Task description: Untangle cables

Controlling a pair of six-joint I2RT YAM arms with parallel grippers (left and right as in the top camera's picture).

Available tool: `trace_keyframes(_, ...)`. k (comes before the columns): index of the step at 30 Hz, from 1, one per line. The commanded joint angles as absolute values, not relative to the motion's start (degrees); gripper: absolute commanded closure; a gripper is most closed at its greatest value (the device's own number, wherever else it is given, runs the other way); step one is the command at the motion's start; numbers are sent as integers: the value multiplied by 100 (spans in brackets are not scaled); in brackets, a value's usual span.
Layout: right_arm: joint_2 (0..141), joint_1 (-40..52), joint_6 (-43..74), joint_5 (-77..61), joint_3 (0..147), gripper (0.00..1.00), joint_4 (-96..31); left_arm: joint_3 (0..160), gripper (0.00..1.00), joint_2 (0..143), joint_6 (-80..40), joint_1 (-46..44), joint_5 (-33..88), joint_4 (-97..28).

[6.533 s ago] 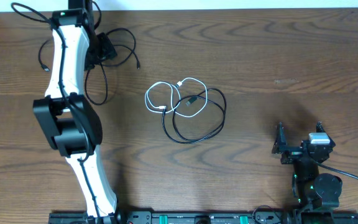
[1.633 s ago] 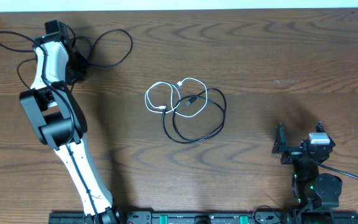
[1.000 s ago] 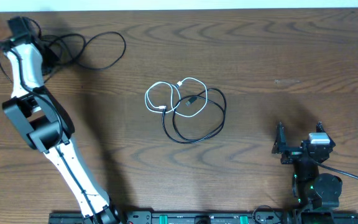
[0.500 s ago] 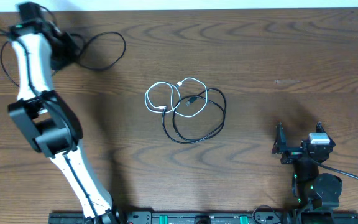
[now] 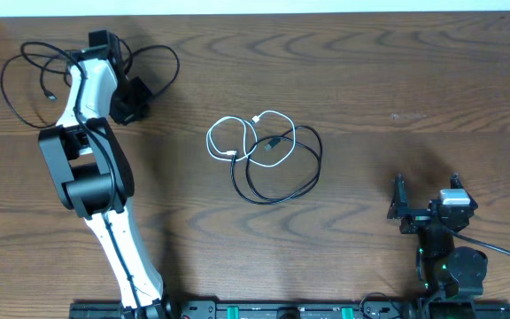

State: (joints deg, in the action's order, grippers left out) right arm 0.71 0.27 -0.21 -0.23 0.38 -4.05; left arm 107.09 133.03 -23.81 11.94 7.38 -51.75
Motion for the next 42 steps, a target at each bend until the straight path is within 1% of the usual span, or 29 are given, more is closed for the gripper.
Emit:
trace_keyframes(1, 56, 95, 60, -19, 30, 1, -432, 10479, 92, 13373, -2545, 1219, 613, -4801)
trace_keyframes(6, 56, 95, 60, -19, 30, 1, -432, 10414, 93, 13375, -2539, 1219, 423, -4403)
trace_keyframes(15, 56, 95, 60, -19, 30, 1, -432, 10412, 93, 13684, -2532, 1225, 377, -4091)
trace_keyframes(18, 56, 95, 60, -19, 30, 1, -432, 10412, 93, 13850, -2408, 1243, 298, -3771)
trace_keyframes(22, 56, 95, 58, -19, 30, 1, -432, 10418, 93, 14011, -2211, 1369, 67, -3017)
trace_keyframes(25, 56, 95, 60, -19, 30, 1, -432, 10691, 92, 14007, -2202, 1601, -69, -2991)
trace_keyframes(29, 54, 95, 60, -19, 30, 1, -432, 11445, 93, 13970, -2191, 1977, 30, -3529)
trace_keyframes(35, 56, 95, 60, -19, 30, 1, -432, 12186, 92, 13581, -2191, 2252, 714, -4287)
trace_keyframes(39, 56, 95, 60, -19, 30, 1, -432, 12199, 92, 13209, -2169, 2270, 598, -4650)
trace_keyframes(42, 56, 95, 60, -19, 30, 1, -432, 12199, 92, 13179, -2171, 2276, -45, -5127)
